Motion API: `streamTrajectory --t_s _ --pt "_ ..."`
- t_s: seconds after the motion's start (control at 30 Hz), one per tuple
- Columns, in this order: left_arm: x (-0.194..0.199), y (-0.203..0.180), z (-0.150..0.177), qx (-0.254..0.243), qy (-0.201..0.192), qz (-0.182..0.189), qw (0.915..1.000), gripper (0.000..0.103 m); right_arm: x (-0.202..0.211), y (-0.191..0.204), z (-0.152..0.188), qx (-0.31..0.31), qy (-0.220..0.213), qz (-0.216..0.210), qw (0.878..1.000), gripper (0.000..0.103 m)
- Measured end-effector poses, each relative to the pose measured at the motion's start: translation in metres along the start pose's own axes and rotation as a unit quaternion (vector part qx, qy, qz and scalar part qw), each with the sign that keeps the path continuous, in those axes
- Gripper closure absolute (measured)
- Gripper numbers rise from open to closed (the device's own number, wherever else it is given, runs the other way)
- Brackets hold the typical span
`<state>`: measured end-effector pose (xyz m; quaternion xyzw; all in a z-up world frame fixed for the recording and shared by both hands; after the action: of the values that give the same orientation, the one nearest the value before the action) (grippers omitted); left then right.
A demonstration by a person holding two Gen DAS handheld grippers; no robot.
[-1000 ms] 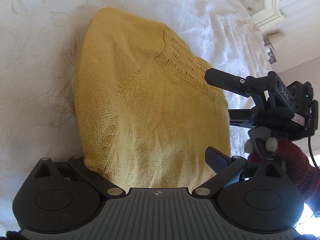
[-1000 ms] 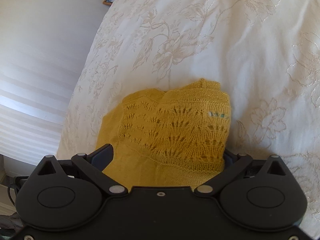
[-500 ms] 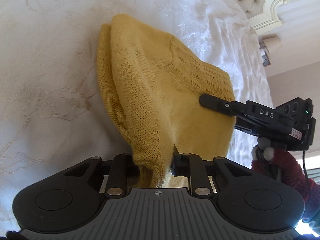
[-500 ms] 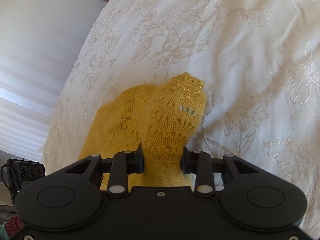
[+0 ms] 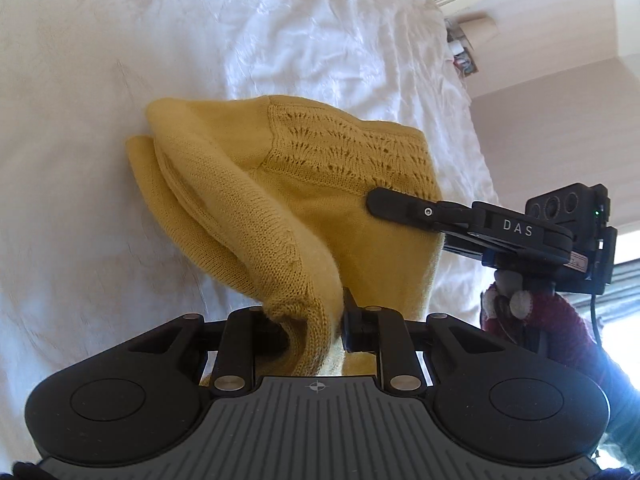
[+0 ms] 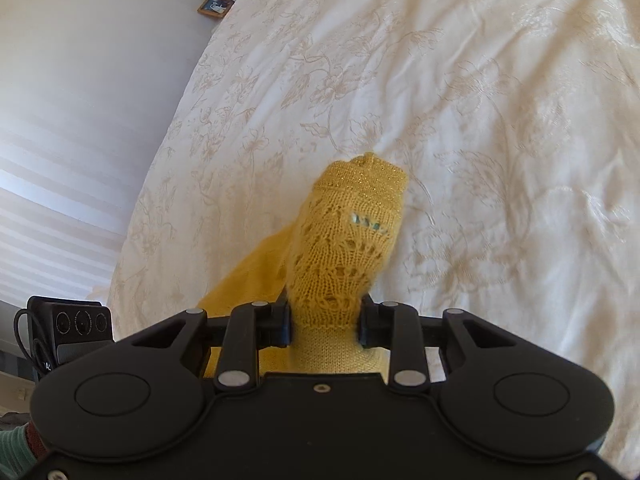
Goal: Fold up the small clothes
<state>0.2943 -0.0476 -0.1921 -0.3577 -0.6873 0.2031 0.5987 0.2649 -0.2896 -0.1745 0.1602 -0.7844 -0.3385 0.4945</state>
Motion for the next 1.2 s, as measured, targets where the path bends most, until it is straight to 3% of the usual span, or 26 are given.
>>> streamTrajectory --t_s 0.07,0.17,0.23,0.3,0.43,0.57,0.63,0.73,0.9,1.0,1.13,1.2 --pt "-0.008 -0.001 0.013 0.004 0.007 -0.011 0.9999 0.080 0.005 -0.006 0.012 -0.002 0.004 0.012 1.000 0.063" --pt "-0.021 0.009 0.032 0.004 0.015 -0.071 0.9973 0.079 0.006 -0.029 0.026 -0.002 0.004 0.068 0.998 0.062" --pt "-0.026 0.021 0.047 -0.004 0.028 -0.129 0.9912 0.077 0.003 -0.053 0.032 -0.016 -0.003 0.116 0.993 0.062" --pt "-0.029 0.031 0.057 0.000 0.038 -0.161 0.9862 0.073 0.001 -0.071 0.034 -0.033 -0.014 0.150 0.988 0.058" --pt "-0.017 0.033 0.065 0.006 0.027 -0.180 0.9834 0.070 0.008 -0.067 0.032 -0.029 -0.047 0.157 0.986 0.052" --pt "0.015 0.012 0.067 -0.052 -0.036 -0.220 0.9736 0.069 0.020 -0.044 0.037 0.017 -0.067 0.150 0.986 0.049" --pt "0.023 0.002 0.060 -0.078 -0.070 -0.231 0.9672 0.063 0.025 -0.033 0.043 0.039 -0.071 0.142 0.987 0.039" --pt "0.017 -0.009 0.045 -0.103 -0.099 -0.239 0.9604 0.056 0.022 -0.024 0.057 0.067 -0.061 0.148 0.985 0.038" --pt "-0.017 -0.011 0.015 -0.128 -0.104 -0.271 0.9483 0.056 0.016 -0.033 0.086 0.064 -0.034 0.171 0.983 0.036" --pt "-0.027 0.006 0.006 -0.115 -0.086 -0.306 0.9411 0.055 0.015 -0.045 0.101 0.050 -0.018 0.210 0.976 0.036" --pt "-0.033 0.021 -0.002 -0.106 -0.067 -0.327 0.9367 0.042 0.021 -0.058 0.111 0.011 -0.031 0.223 0.974 0.029" --pt "-0.029 0.019 -0.001 -0.113 -0.065 -0.326 0.9362 0.042 0.025 -0.056 0.114 0.006 -0.040 0.226 0.973 0.027"
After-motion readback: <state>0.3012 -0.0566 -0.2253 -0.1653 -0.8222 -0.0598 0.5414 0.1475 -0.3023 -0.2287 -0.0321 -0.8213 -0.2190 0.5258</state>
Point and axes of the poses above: each gripper's, at about its wrist camera, not at the fingertips, and x roughly against the way its jaws point, y to its left, z to its underside, the point moved 3 cm from there along -x, roughly the way its jaws point, and after that the axes turned 2 degrees about -x, right-handed, at the moved point
